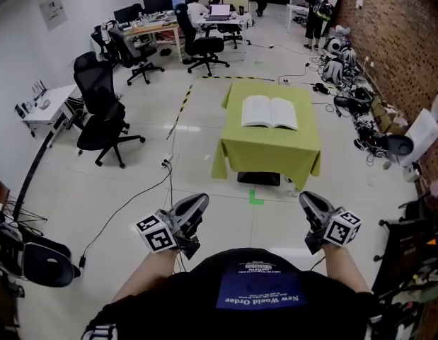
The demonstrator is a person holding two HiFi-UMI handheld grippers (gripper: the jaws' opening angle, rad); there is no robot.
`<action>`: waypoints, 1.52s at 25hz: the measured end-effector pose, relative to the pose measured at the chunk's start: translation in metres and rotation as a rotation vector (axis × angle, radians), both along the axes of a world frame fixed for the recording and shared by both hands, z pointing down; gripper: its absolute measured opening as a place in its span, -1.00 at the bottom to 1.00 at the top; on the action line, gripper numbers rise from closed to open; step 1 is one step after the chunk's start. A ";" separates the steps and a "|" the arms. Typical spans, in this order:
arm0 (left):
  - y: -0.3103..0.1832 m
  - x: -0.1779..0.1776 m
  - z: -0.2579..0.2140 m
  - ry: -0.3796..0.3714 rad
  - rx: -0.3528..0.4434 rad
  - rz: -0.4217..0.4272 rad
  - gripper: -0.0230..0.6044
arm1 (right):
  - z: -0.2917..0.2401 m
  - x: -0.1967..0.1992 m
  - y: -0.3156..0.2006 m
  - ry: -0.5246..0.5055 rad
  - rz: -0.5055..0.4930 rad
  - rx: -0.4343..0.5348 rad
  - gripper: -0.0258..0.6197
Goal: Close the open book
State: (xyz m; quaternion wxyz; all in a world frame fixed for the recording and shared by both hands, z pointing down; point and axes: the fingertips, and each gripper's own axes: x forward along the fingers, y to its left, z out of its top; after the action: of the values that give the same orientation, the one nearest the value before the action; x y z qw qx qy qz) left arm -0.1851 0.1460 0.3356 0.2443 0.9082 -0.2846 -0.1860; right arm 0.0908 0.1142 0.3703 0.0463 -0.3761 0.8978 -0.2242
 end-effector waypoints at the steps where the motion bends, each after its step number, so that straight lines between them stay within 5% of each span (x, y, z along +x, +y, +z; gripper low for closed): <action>1: -0.011 0.010 -0.004 -0.004 0.006 -0.011 -0.92 | -0.002 0.005 -0.015 0.009 -0.026 0.002 -0.85; 12: -0.107 0.081 -0.019 -0.024 0.034 -0.079 -0.92 | -0.011 0.060 -0.129 -0.003 -0.121 0.032 -0.85; 20: -0.185 0.097 -0.007 -0.002 0.018 0.005 -0.92 | 0.000 0.076 -0.185 0.015 -0.050 0.014 -0.85; 28: -0.304 0.069 -0.015 0.020 0.039 0.165 -0.92 | -0.011 0.055 -0.264 0.039 0.108 0.015 -0.85; 38: -0.418 0.023 -0.003 0.032 0.028 0.262 -0.93 | 0.001 0.012 -0.351 0.057 0.213 -0.023 -0.85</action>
State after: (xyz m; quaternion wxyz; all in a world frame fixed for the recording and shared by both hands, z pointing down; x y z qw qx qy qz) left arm -0.1619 -0.2721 0.3323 0.2582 0.9379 -0.1568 -0.1707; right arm 0.1030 -0.2364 0.3709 0.0402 -0.4760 0.8512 -0.2173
